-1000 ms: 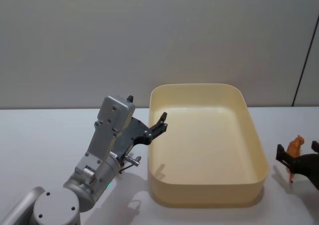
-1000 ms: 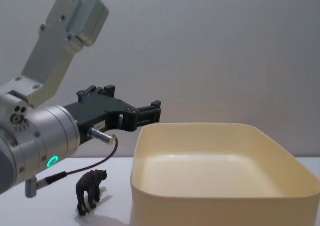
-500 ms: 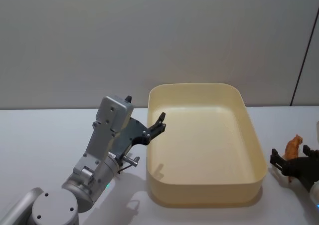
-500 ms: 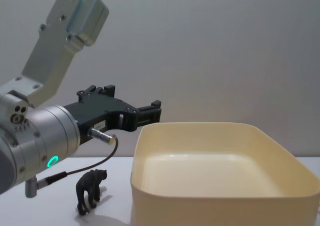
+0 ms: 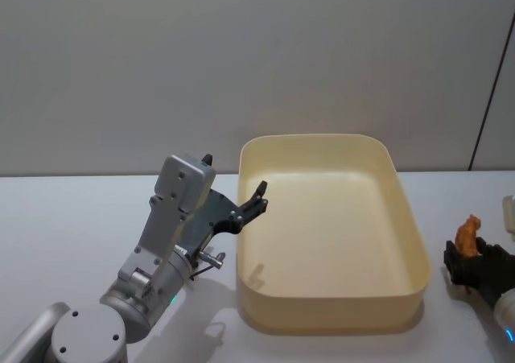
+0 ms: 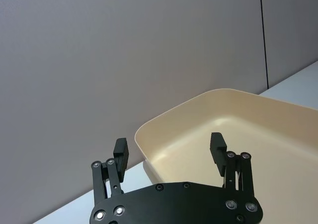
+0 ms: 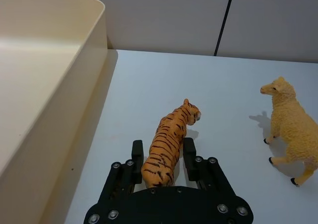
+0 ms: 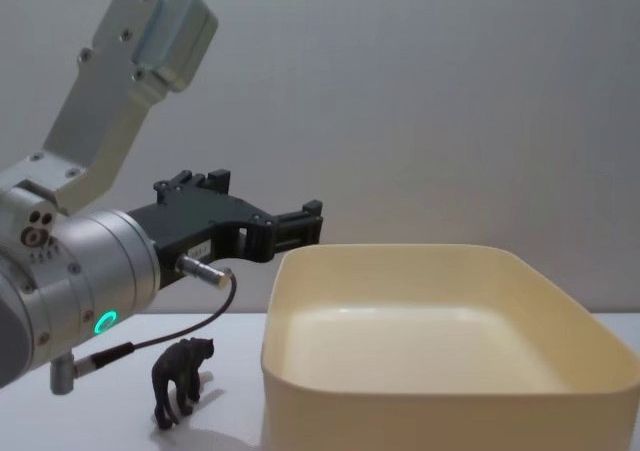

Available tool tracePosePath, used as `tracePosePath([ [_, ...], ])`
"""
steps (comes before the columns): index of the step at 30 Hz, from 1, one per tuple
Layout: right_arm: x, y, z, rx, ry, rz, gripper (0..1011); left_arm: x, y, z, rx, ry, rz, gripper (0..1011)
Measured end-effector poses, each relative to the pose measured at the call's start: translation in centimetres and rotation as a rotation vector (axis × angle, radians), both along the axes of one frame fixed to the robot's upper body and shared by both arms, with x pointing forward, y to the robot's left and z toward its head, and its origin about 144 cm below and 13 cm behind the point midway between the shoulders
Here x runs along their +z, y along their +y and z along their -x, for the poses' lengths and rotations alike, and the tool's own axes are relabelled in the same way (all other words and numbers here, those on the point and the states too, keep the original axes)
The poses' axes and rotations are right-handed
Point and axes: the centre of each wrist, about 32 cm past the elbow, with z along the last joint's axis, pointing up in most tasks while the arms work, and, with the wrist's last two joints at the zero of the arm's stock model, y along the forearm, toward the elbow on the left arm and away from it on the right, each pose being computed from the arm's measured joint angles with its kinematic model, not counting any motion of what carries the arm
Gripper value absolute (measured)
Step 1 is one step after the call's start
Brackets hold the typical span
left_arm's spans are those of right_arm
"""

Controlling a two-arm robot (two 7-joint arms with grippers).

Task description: Pick up the toy alternately with two hands and place it into the central storage box.

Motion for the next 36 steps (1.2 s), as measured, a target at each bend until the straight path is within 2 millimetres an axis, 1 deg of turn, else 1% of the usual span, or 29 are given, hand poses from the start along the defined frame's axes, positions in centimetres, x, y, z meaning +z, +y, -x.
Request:
tracePosePath([
  [2, -0.1, 0.0, 0.0, -0.001, 0.002, 0.001, 443, 0.0, 0.0, 0.0, 0.000, 0.000, 0.000, 1001],
  [5, -0.1, 0.1, -0.1, -0.001, 0.002, 0.003, 380, 0.0, 0.0, 0.0, 0.000, 0.000, 0.000, 1001],
  [6, -0.1, 0.1, -0.1, -0.001, 0.002, 0.003, 343, 0.0, 0.0, 0.0, 0.000, 0.000, 0.000, 1001],
  [8, -0.1, 0.1, -0.1, -0.001, 0.002, 0.003, 321, 0.0, 0.0, 0.0, 0.000, 0.000, 0.000, 1001],
  [14, 0.0, 0.0, 0.0, 0.006, -0.005, 0.001, 310, 0.0, 0.0, 0.0, 0.000, 0.000, 0.000, 1001],
  [23, 0.8, -0.1, 0.1, 0.023, -0.066, -0.007, 310, 0.0, 0.0, 0.0, 0.000, 0.000, 0.000, 1001],
  [28, 2.1, 0.1, -0.2, 0.042, -0.128, -0.014, 310, 0.0, 0.0, 0.0, 0.000, 0.000, 0.000, 1001],
  [30, 3.2, 0.4, -0.5, 0.063, -0.166, -0.024, 310, 0.0, 0.0, 0.0, 0.000, 0.000, 0.000, 1001],
  [31, 3.2, 0.4, -0.5, 0.063, -0.166, -0.024, 310, 0.0, 0.0, 0.0, 0.000, 0.000, 0.000, 1001],
  [36, 5.4, 1.1, -1.3, 0.110, -0.223, -0.045, 310, 0.0, 0.0, 0.0, 0.000, 0.000, 0.000, 1001],
])
